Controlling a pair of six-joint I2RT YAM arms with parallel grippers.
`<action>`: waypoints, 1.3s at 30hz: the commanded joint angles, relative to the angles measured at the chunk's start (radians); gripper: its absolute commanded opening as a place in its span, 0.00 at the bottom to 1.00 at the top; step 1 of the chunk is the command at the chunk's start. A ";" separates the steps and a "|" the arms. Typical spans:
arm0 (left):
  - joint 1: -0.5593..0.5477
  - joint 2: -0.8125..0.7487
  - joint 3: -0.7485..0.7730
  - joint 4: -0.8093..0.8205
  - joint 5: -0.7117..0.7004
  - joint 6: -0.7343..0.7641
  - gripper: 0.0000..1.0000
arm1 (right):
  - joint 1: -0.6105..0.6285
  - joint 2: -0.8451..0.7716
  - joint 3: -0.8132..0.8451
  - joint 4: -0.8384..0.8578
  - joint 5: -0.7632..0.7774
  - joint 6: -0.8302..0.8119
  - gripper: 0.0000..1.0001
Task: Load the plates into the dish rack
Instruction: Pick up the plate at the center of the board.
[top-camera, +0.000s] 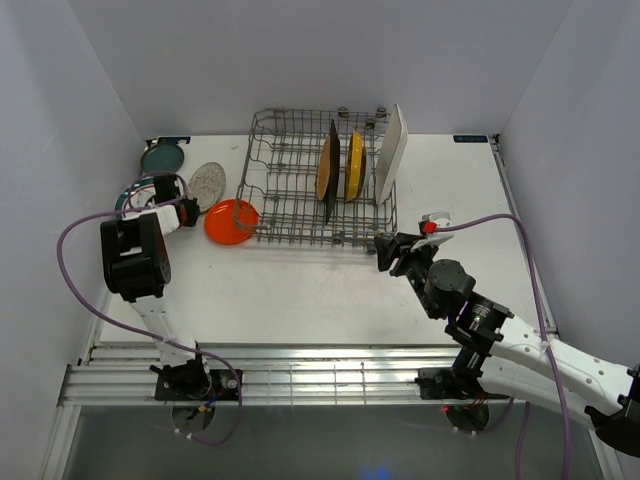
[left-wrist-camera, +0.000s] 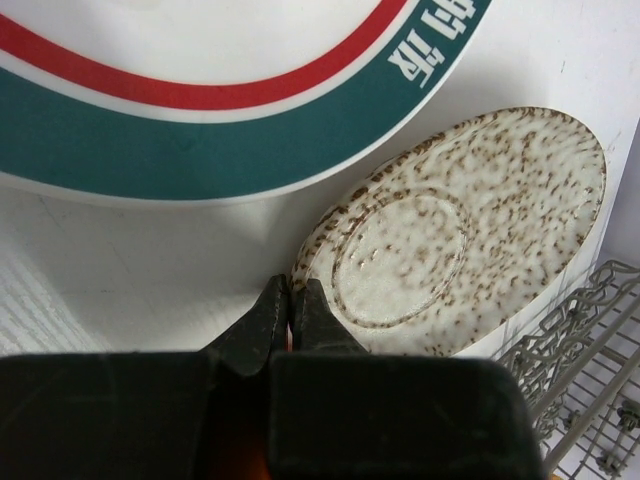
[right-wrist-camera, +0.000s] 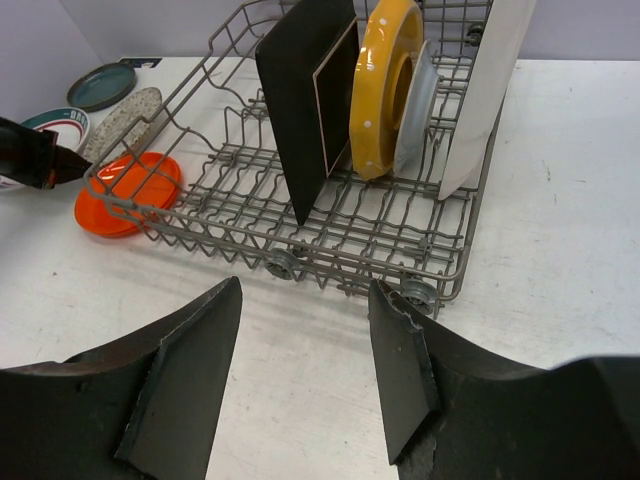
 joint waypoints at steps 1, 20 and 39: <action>0.000 -0.112 0.002 0.033 0.027 0.019 0.00 | -0.003 -0.001 0.003 0.052 0.005 0.011 0.60; 0.000 -0.334 -0.093 0.061 0.058 0.054 0.00 | -0.003 0.027 0.013 0.051 -0.010 0.009 0.60; -0.003 -0.793 -0.556 0.213 0.300 0.126 0.00 | -0.003 0.191 0.079 0.110 -0.161 0.001 0.61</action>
